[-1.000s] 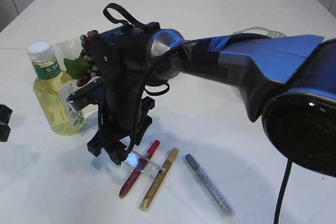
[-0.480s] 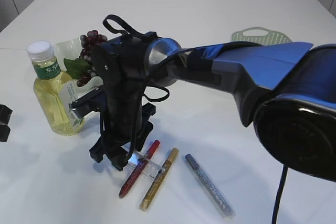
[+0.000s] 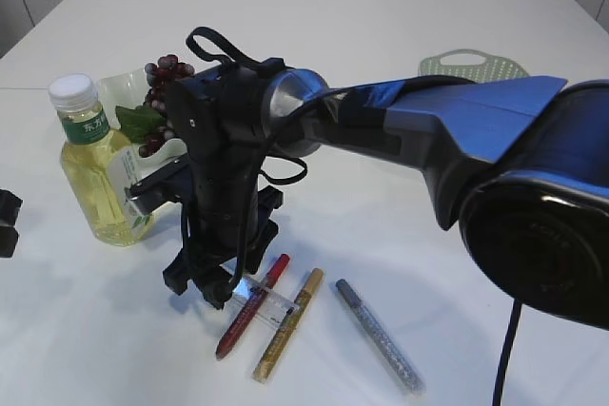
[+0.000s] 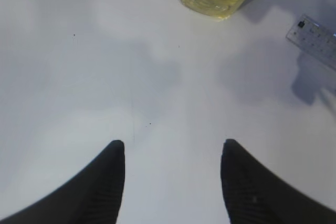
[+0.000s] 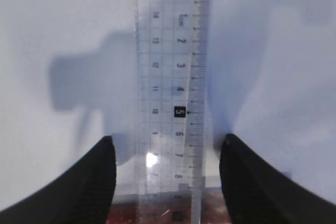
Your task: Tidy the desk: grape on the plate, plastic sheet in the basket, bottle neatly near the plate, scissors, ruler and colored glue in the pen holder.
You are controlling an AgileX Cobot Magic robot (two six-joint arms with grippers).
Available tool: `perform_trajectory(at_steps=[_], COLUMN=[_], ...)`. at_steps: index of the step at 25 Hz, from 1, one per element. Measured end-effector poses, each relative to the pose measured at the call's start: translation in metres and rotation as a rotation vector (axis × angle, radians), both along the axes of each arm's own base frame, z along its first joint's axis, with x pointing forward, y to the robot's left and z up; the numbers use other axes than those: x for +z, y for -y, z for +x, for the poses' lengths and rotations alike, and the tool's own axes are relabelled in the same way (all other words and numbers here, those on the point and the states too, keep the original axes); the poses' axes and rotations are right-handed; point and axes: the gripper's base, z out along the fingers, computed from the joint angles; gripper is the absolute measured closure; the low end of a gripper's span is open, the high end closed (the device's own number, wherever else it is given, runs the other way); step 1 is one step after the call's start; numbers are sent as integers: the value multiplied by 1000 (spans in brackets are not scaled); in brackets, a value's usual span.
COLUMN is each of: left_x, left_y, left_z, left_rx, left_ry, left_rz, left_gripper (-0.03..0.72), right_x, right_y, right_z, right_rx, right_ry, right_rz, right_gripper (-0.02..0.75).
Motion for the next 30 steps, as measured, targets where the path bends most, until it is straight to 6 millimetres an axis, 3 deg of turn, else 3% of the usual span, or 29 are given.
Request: perform_trajectory(at_steps=[17,26,30], left_x=[0,0,0], left_y=[0,0,0], left_z=[0,0,0], left_rx=[0,0,0], left_ry=[0,-1,-1], left_rz=[0,0,0], left_gripper=[272,272,272], right_x=[-2,-3,-3], right_y=[0,0,1], right_z=[1,1,1], right_rx=[-4,-5,-4], right_ry=[3,4,5], right_rz=[-6,-8,-10], right_gripper=[249,404,437])
